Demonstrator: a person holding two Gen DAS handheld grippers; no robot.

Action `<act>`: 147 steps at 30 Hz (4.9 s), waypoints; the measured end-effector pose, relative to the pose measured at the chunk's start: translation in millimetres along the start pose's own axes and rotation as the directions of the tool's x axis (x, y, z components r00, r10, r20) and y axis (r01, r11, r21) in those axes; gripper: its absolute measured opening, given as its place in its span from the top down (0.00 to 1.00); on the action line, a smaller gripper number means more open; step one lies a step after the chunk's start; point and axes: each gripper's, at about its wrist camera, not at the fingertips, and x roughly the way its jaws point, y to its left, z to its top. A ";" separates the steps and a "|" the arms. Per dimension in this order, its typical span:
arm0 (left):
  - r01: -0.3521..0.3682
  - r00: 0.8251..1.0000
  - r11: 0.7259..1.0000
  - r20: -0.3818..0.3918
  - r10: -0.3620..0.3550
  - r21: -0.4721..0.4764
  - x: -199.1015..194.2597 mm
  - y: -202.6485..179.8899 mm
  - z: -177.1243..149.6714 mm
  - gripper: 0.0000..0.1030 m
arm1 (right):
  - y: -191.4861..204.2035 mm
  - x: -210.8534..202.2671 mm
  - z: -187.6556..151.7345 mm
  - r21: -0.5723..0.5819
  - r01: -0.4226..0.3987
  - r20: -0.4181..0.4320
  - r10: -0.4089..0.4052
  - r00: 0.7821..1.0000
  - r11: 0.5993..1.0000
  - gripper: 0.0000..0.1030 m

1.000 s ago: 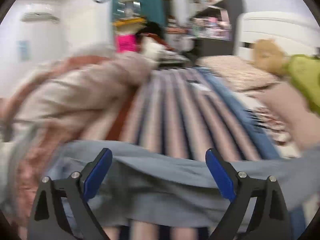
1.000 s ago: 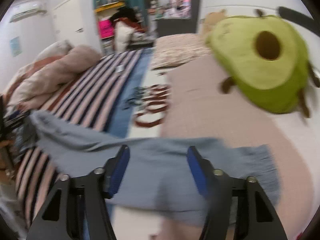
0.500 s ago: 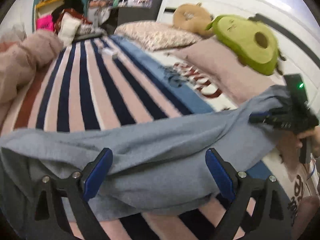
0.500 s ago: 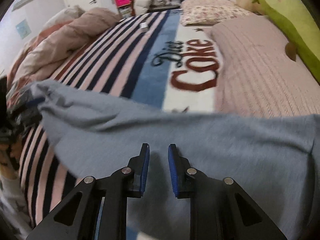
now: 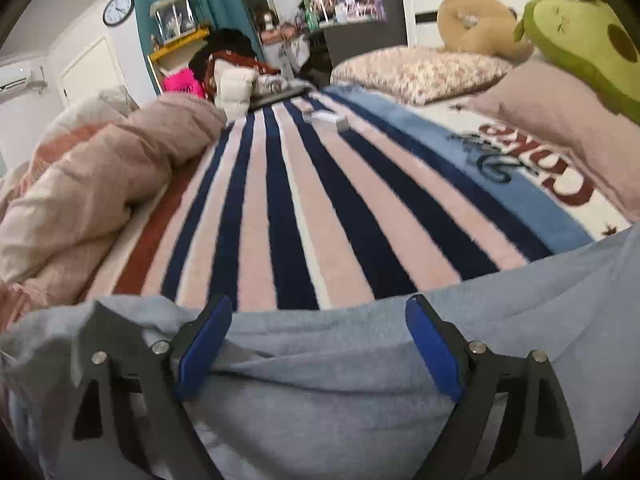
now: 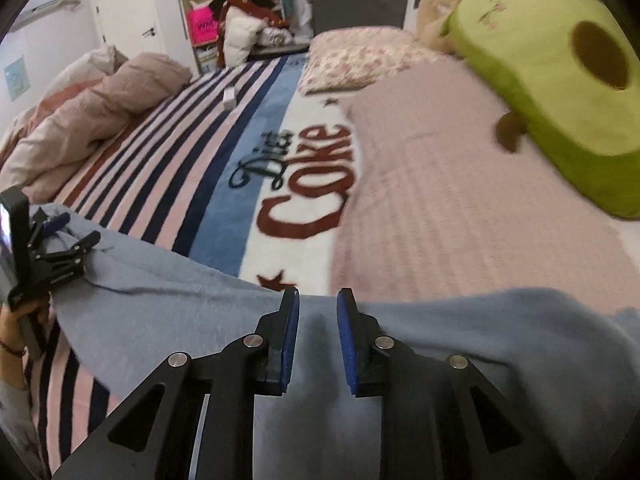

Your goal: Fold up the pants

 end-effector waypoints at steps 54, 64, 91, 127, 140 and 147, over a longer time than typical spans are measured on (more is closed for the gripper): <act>0.342 0.926 0.937 0.192 -0.324 -0.071 -146.2 4.5 29.8 0.11 | -156.7 -270.9 -139.3 0.419 0.347 0.187 -0.454 0.871 0.839 0.95; 0.019 0.998 1.000 -0.055 -0.019 0.012 -140.1 5.3 -36.3 0.11 | -157.5 -269.2 -192.4 0.413 0.251 0.196 -0.354 0.914 0.876 0.53; -0.242 0.962 0.969 -0.136 0.235 -0.038 -96.3 67.2 -55.7 0.96 | -136.5 -248.9 -200.5 0.408 0.138 0.232 -0.248 0.941 0.902 0.51; -0.290 0.951 0.951 -0.143 0.275 -0.106 -6.4 104.6 0.5 0.96 | -134.5 -240.9 -187.2 0.419 0.264 0.156 -0.355 0.922 0.869 0.51; -0.105 0.992 0.988 0.052 0.112 -0.117 -82.1 81.6 0.2 0.30 | -91.2 -257.6 -174.7 0.283 0.513 0.110 -0.559 0.822 0.810 0.31; 0.269 0.963 0.963 0.013 -0.269 -0.017 -93.2 3.8 -10.2 0.30 | -38.9 -218.8 -112.8 0.025 0.300 0.215 -0.299 0.930 0.953 0.31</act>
